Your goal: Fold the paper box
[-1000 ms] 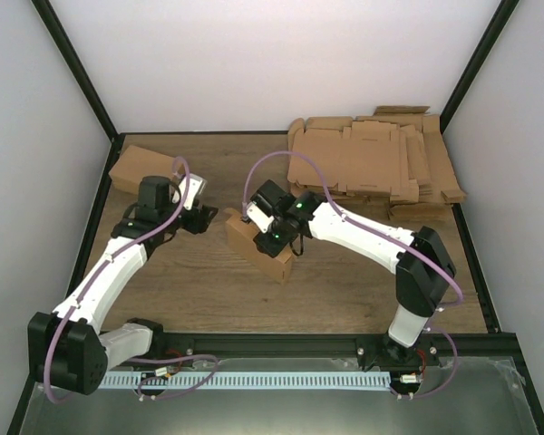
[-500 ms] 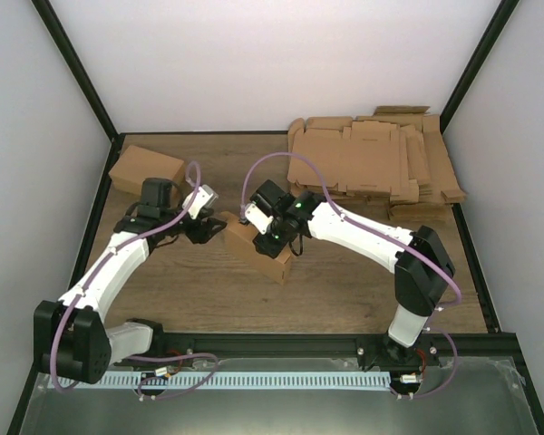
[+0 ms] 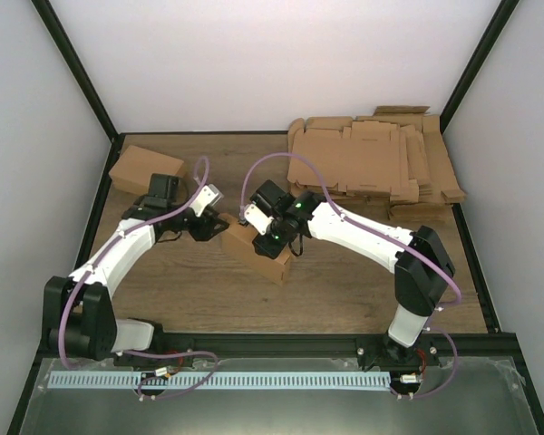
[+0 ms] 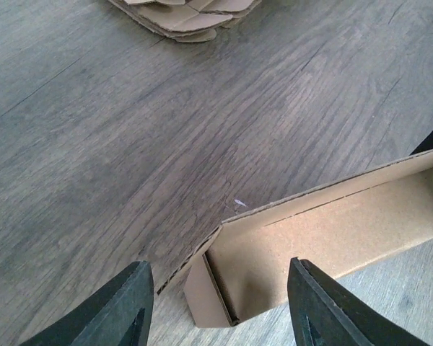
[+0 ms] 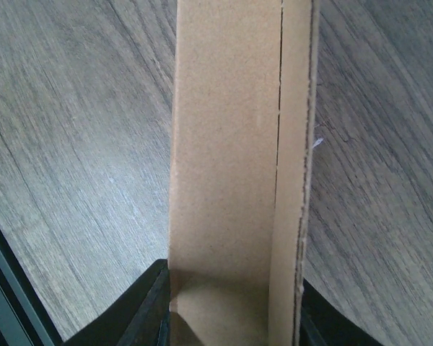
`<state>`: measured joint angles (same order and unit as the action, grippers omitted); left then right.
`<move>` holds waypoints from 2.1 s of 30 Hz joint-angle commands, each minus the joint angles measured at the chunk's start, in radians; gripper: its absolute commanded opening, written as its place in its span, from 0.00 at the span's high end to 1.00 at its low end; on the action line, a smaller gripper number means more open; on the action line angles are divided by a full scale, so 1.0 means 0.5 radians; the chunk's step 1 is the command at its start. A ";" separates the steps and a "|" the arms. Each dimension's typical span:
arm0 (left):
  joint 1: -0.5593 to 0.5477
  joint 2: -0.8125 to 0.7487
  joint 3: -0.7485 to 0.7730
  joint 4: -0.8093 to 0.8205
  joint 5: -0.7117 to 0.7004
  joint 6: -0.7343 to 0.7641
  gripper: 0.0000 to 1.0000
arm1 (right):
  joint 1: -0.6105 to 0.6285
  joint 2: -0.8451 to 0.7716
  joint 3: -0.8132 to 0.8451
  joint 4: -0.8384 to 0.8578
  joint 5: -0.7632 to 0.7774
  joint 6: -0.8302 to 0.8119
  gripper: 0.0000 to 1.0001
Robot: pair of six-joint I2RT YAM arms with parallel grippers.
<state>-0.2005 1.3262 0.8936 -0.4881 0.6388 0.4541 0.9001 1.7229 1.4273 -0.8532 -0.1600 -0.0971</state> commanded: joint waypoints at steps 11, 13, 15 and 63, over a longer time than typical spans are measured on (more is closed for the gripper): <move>0.004 0.010 0.080 -0.035 0.189 0.061 0.86 | 0.016 -0.028 0.060 -0.048 0.021 -0.010 0.69; -0.003 -0.029 0.060 -0.019 0.202 0.030 0.89 | 0.016 -0.025 0.057 -0.049 0.027 -0.005 0.69; -0.008 -0.062 0.046 -0.011 0.207 0.003 0.92 | 0.015 -0.021 0.054 -0.046 0.045 0.003 0.70; -0.362 -0.374 -0.576 0.633 -0.292 -0.787 0.96 | 0.014 -0.159 0.068 0.035 0.538 0.124 0.55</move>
<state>-0.3351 1.1515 0.6502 -0.1303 0.4816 0.0914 0.9226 1.6997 1.4300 -0.9134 -0.0093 -0.0662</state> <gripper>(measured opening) 0.038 0.404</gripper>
